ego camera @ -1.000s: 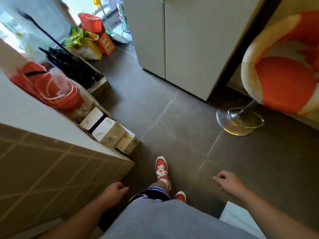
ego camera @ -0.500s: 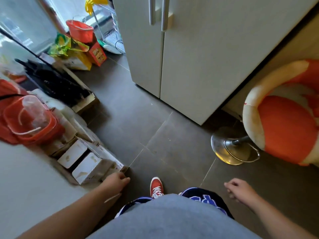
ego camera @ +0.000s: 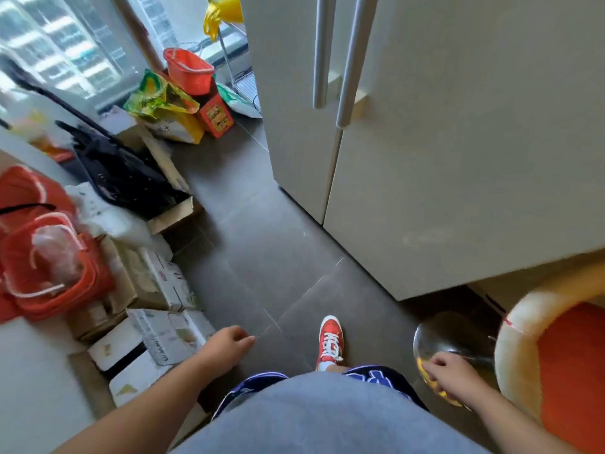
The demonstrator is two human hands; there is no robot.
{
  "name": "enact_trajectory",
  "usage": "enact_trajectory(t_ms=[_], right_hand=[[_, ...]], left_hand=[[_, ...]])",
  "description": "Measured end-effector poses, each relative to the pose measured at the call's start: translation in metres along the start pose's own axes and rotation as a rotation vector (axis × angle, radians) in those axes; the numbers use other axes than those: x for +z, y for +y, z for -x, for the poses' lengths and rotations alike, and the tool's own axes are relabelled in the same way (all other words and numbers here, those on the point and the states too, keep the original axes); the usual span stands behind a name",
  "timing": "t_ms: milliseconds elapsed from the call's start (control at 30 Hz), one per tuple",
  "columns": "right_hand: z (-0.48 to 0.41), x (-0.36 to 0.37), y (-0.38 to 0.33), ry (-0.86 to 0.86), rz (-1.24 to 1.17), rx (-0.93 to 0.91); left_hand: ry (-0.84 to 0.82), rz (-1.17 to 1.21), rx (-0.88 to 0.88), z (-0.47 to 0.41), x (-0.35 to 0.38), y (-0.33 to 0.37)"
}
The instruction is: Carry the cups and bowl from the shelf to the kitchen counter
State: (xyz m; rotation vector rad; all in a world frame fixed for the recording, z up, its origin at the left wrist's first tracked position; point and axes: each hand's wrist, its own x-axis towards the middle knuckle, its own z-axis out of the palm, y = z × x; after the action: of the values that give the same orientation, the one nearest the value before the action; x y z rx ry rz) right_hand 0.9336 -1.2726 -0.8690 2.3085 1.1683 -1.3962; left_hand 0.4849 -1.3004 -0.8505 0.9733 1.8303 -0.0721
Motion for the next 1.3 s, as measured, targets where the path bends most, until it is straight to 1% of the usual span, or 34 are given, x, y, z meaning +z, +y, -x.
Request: enact_trajectory(t_ms=[133,233,367,433,533,600,733,833,967,1100,1200,1300], right_hand=[[-0.054,-0.039,-0.099,-0.05,0.17,-0.137],[-0.074,-0.043,-0.193,-0.102,0.246,-0.262],[-0.075,-0.021,-0.314,-0.178,0.316,-0.407],[-0.074,-0.004,-0.366,-0.223,0.358,-0.471],[-0.074,0.022,-0.432,-0.23,0.418,-0.53],[-0.076,0.033,-0.464,-0.22,0.418,-0.53],[-0.084,0.039,-0.508,-0.191,0.41,-0.48],[-0.093,0.035,-0.529,-0.162,0.408,-0.431],[-0.106,0.023,-0.55,-0.123,0.394,-0.341],[-0.125,0.016,-0.584,-0.112,0.382,-0.272],[-0.142,0.016,-0.631,-0.109,0.38,-0.318],[-0.151,0.019,-0.699,-0.099,0.397,-0.445]], left_hand=[[0.065,0.178,-0.135,0.002,-0.029,-0.014],[0.141,0.317,-0.27,0.011,-0.043,-0.035],[0.18,0.496,-0.377,0.016,-0.057,-0.063],[0.166,0.532,-0.415,0.008,-0.066,-0.077],[0.169,0.551,-0.453,-0.017,-0.089,-0.094],[0.157,0.537,-0.451,-0.037,-0.116,-0.101],[0.107,0.397,-0.39,-0.077,-0.182,-0.102],[0.132,0.339,-0.325,-0.109,-0.241,-0.088],[0.199,0.393,-0.242,-0.156,-0.314,-0.06],[0.256,0.466,-0.195,-0.205,-0.373,-0.037],[0.277,0.482,-0.164,-0.236,-0.415,-0.02],[0.291,0.519,-0.155,-0.263,-0.456,0.004]])
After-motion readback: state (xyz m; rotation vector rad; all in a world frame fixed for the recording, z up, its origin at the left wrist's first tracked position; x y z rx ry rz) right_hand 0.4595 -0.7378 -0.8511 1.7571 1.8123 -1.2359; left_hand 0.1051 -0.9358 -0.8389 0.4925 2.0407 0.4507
